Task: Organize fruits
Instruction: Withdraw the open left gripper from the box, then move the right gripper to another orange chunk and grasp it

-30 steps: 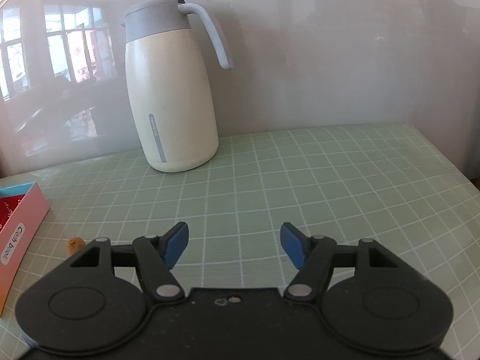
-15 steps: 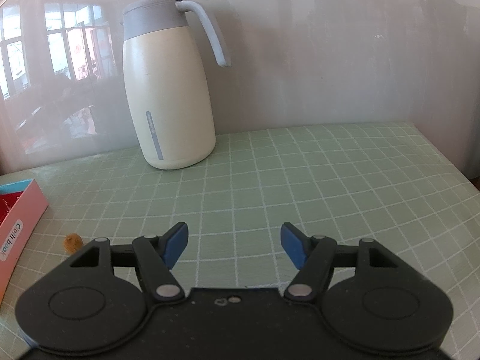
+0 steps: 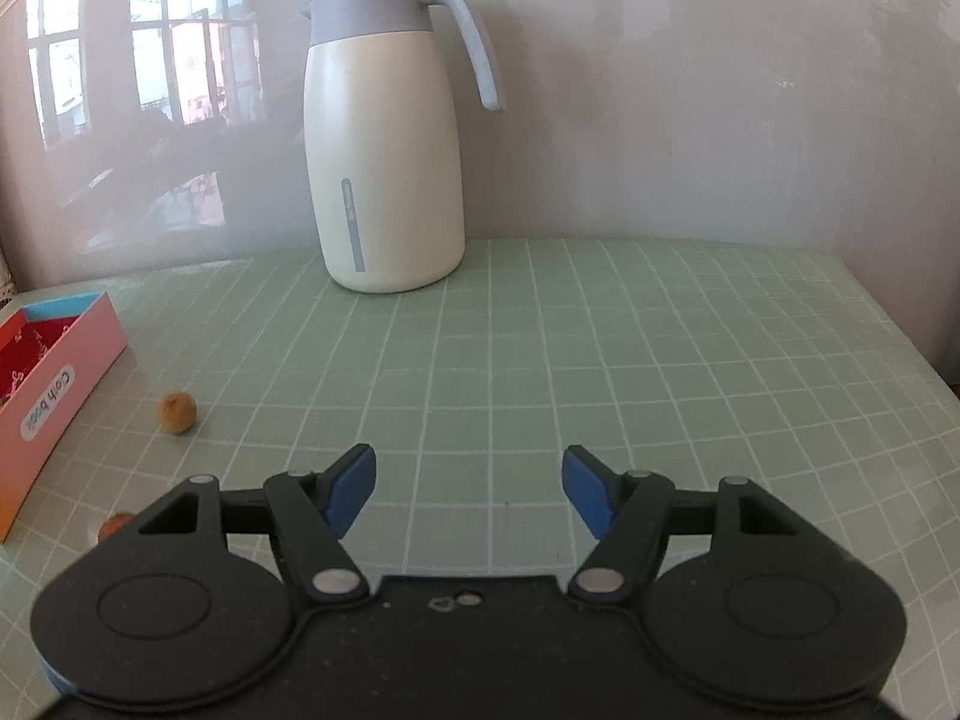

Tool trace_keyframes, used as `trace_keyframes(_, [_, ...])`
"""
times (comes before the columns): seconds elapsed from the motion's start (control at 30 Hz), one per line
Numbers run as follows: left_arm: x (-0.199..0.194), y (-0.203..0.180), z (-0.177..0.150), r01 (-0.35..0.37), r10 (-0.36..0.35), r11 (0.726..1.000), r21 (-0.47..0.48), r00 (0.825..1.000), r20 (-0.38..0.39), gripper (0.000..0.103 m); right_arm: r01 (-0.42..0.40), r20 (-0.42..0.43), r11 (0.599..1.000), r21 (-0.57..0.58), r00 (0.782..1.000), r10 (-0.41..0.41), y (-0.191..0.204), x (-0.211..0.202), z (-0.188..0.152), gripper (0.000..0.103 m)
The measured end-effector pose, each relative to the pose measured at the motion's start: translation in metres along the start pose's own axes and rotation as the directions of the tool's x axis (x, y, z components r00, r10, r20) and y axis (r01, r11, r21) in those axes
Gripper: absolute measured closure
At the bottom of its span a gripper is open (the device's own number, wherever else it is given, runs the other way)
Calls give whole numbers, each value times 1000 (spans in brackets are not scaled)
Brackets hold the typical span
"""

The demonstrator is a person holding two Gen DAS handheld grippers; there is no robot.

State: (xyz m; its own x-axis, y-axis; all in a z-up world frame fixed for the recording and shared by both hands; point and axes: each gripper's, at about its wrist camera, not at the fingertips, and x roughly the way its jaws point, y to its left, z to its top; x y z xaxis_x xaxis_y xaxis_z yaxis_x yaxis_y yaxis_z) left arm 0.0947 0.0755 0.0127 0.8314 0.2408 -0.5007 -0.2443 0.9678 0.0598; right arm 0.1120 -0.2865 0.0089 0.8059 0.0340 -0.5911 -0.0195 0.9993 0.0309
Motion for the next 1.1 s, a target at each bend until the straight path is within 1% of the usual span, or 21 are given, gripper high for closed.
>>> trace_keyframes(0.1, [-9, 0, -4, 3, -3, 1000, 17, 1000, 6, 28, 5, -11, 1000, 2, 1000, -5, 1, 0, -2, 35])
trace_keyframes(0.23, [-21, 6, -8, 2, -2, 1000, 21, 1000, 11, 26, 2, -5, 1000, 25, 1000, -2, 6, -7, -5, 35])
trace_keyframes(0.37, [-33, 16, -12, -5, 5, 1000, 20, 1000, 19, 21, -9, -6, 1000, 19, 1000, 10, 18, -15, -13, 35])
trace_keyframes(0.5, [-41, 30, -15, -19, 18, 1000, 17, 1000, 23, 18, -38, -19, 999, -5, 999, 38, 36, -18, -19, 35])
trace_keyframes(0.8, [-37, 60, -18, -35, 35, 999, -37, 999, -6, 15, -92, -39, 994, -55, 995, 90, 74, -12, -22, 35])
trace_keyframes(1.0, [-36, 66, -18, -37, 36, 998, -50, 999, -4, 13, -104, -64, 989, -105, 993, 98, 86, -8, -29, 40])
trace_keyframes(1.1, [-35, 63, -18, -31, 31, 999, -45, 1000, -2, 13, -117, -58, 987, -107, 992, 111, 88, -8, -29, 41])
